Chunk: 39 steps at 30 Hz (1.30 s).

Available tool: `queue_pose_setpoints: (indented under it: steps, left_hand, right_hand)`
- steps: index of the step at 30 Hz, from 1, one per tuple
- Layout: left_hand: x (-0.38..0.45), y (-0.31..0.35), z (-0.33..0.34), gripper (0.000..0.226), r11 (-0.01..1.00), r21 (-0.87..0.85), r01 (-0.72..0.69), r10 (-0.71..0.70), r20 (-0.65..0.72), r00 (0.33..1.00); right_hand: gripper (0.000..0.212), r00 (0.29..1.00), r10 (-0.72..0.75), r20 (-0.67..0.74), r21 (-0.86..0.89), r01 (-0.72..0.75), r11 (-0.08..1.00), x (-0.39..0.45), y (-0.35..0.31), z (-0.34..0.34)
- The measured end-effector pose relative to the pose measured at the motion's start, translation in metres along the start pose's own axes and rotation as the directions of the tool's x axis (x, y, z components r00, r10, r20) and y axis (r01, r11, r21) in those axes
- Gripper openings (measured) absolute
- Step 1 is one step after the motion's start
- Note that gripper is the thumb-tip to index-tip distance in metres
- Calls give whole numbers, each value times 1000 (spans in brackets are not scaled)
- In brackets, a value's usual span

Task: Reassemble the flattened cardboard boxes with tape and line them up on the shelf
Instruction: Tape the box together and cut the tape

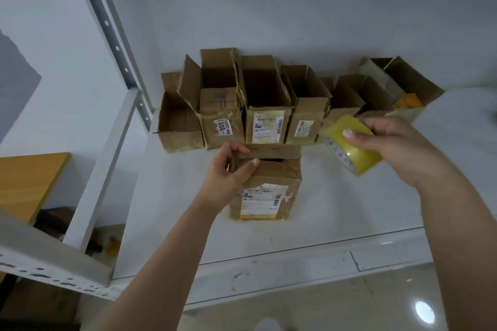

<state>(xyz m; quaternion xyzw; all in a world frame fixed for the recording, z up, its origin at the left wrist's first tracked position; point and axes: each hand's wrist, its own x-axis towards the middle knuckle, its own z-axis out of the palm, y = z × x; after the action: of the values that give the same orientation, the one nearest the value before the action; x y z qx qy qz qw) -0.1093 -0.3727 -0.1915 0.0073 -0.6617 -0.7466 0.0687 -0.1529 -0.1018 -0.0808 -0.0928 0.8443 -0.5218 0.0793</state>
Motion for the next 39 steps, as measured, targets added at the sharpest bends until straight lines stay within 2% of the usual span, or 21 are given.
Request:
queue_pose_setpoints:
  steps: [2, 4, 7, 8, 12, 14, 16, 20, 21, 23, 25, 27, 29, 31, 33, 39]
  left_hand:
    - [0, 1, -1, 21, 1000, 2, 3, -3, 8, 1000]
    - [-1, 2, -1, 20, 1000, 20, -1, 0, 17, 1000]
    - [-3, 4, -2, 19, 998, 63, -4, 2, 25, 1000]
    - [-4, 4, -1, 19, 997, 71, -5, 3, 30, 1000]
    - [-8, 9, -1, 14, 995, 99, 8, -13, 56, 998]
    - [-12, 16, -3, 19, 995, 98, 35, -43, 84, 996]
    - [-16, 23, -6, 32, 987, 160, 15, -31, 98, 995]
    - [-17, 40, 2, 76, 873, 476, -102, 52, 115, 992]
    - [-17, 45, 8, 74, 858, 502, -105, 56, 110, 992]
    - [-18, 60, 25, 53, 873, 481, -79, 44, 82, 996]
    - [-20, 67, 36, 48, 904, 426, -25, 8, 41, 999]
    - [-19, 71, 41, 41, 964, 264, 42, -47, 13, 999]
    - [-17, 74, 41, 45, 988, 121, 95, -92, -28, 995]
    - [-15, 73, 38, 47, 990, 99, 105, -99, -60, 993]
    - [-14, 71, 36, 62, 987, 95, 132, -126, -67, 990]
    - [-13, 72, 31, 47, 977, 106, 187, -174, -127, 977]
  right_hand:
    - [22, 993, -96, 66, 126, 88, 988, 2, -26, 11]
    - [31, 981, -123, 153, 139, 101, 985, 8, -40, 28]
    - [68, 975, -24, 220, 49, 14, 999, 20, -46, 50]
    - [74, 970, 15, 243, 11, -18, 1000, 23, -46, 55]
    - [71, 956, 90, 280, -46, -80, 996, 32, -47, 67]
    - [75, 952, 104, 289, -71, -87, 994, 36, -46, 68]
    - [73, 948, 99, 303, -80, -79, 994, 38, -46, 68]
    - [53, 938, 70, 339, -73, -48, 996, 38, -46, 67]
    - [50, 935, 61, 350, -79, -35, 996, 39, -46, 68]
    - [51, 925, 41, 377, -98, -4, 995, 39, -47, 69]
    - [57, 915, 18, 403, -106, 27, 994, 39, -47, 70]
    - [63, 909, 0, 417, -101, 47, 994, 39, -47, 70]
    - [67, 907, -10, 421, -103, 59, 993, 40, -46, 69]
    - [63, 903, -15, 429, -95, 62, 994, 39, -45, 68]
    - [63, 901, -16, 434, -91, 62, 994, 39, -44, 68]
    - [74, 898, -17, 440, -107, 71, 992, 40, -42, 67]
